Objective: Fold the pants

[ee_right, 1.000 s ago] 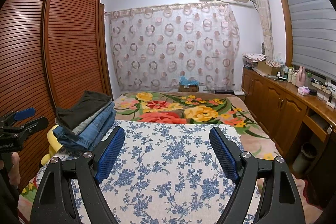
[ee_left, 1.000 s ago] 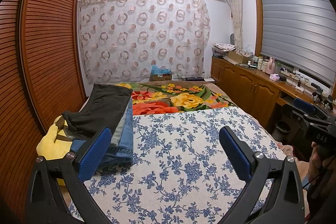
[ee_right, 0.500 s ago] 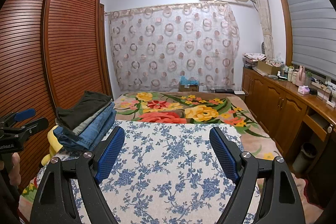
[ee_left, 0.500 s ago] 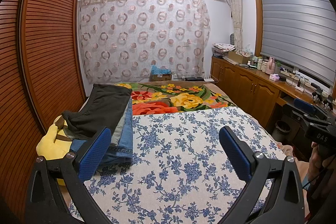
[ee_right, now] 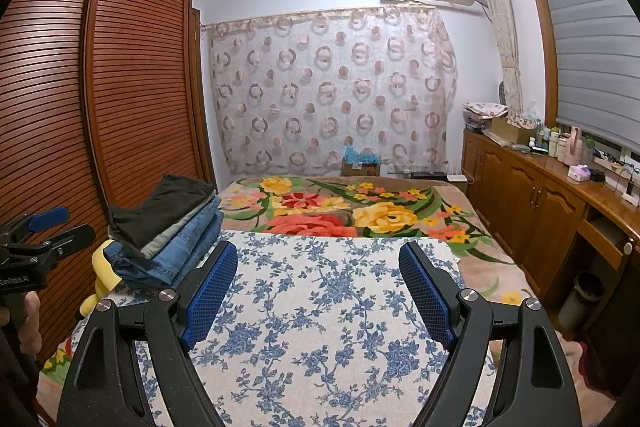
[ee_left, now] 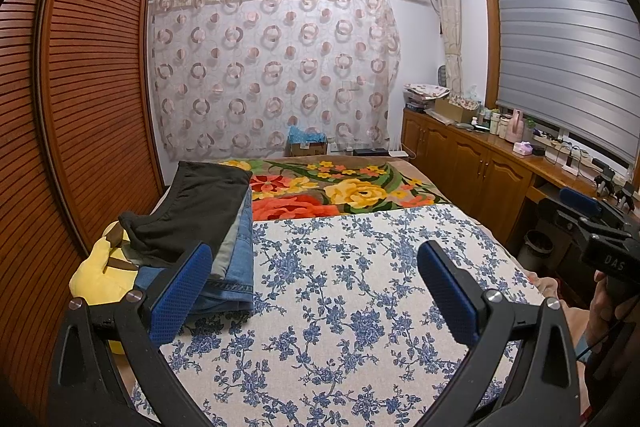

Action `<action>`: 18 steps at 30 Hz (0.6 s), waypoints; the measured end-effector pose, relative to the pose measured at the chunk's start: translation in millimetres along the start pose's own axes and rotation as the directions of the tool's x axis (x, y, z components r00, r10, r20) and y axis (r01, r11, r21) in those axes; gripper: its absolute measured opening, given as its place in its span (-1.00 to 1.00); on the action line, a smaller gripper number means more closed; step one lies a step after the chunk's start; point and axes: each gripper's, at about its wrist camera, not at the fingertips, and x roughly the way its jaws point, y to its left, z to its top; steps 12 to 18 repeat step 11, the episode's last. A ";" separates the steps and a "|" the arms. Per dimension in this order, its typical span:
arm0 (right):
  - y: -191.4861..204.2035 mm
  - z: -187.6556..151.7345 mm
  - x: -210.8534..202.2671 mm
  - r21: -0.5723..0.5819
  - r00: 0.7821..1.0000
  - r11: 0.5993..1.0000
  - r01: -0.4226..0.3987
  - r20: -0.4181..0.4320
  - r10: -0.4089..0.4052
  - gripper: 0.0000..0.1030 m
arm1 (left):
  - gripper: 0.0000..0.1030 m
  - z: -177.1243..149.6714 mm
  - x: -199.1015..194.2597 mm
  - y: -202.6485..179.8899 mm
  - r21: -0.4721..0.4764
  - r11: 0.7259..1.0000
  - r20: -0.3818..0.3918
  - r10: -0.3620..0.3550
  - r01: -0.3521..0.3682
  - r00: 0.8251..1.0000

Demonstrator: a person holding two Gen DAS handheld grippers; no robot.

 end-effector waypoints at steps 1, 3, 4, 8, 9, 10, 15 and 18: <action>0.0 -0.2 0.4 0.000 1.000 1.000 0.000 0.000 0.000 0.64 | 0.99 -0.2 -0.2 0.4 0.000 1.000 0.000 0.001 -0.001 1.000; -0.3 0.0 1.0 0.001 1.000 1.000 -0.001 -0.001 0.001 0.64 | 0.99 -0.1 0.0 -0.1 -0.001 1.000 0.000 0.000 0.000 1.000; 0.0 -0.4 0.6 0.000 1.000 1.000 0.000 -0.001 0.000 0.64 | 0.99 -0.3 -0.3 0.3 -0.001 1.000 0.000 0.000 0.000 1.000; -0.7 -0.6 0.9 0.000 1.000 1.000 -0.001 -0.001 0.001 0.64 | 0.99 -0.3 0.0 -0.8 0.000 1.000 0.000 0.000 0.000 1.000; -0.4 -0.8 0.7 -0.001 1.000 1.000 -0.001 -0.001 0.001 0.64 | 0.99 -0.2 0.1 -0.9 0.000 1.000 0.000 0.000 0.000 1.000; -0.8 -0.7 0.9 0.000 1.000 1.000 -0.001 -0.001 0.001 0.64 | 0.99 -0.5 -0.3 0.0 -0.001 1.000 0.000 0.000 0.000 1.000; -0.5 -0.9 0.8 0.000 1.000 1.000 -0.001 -0.001 0.001 0.64 | 0.99 -0.6 -0.4 0.4 -0.001 1.000 0.000 0.000 0.000 1.000; -0.5 -0.9 0.8 0.000 1.000 1.000 -0.001 -0.001 0.001 0.64 | 0.99 -0.6 -0.4 0.4 -0.001 1.000 0.000 0.000 0.000 1.000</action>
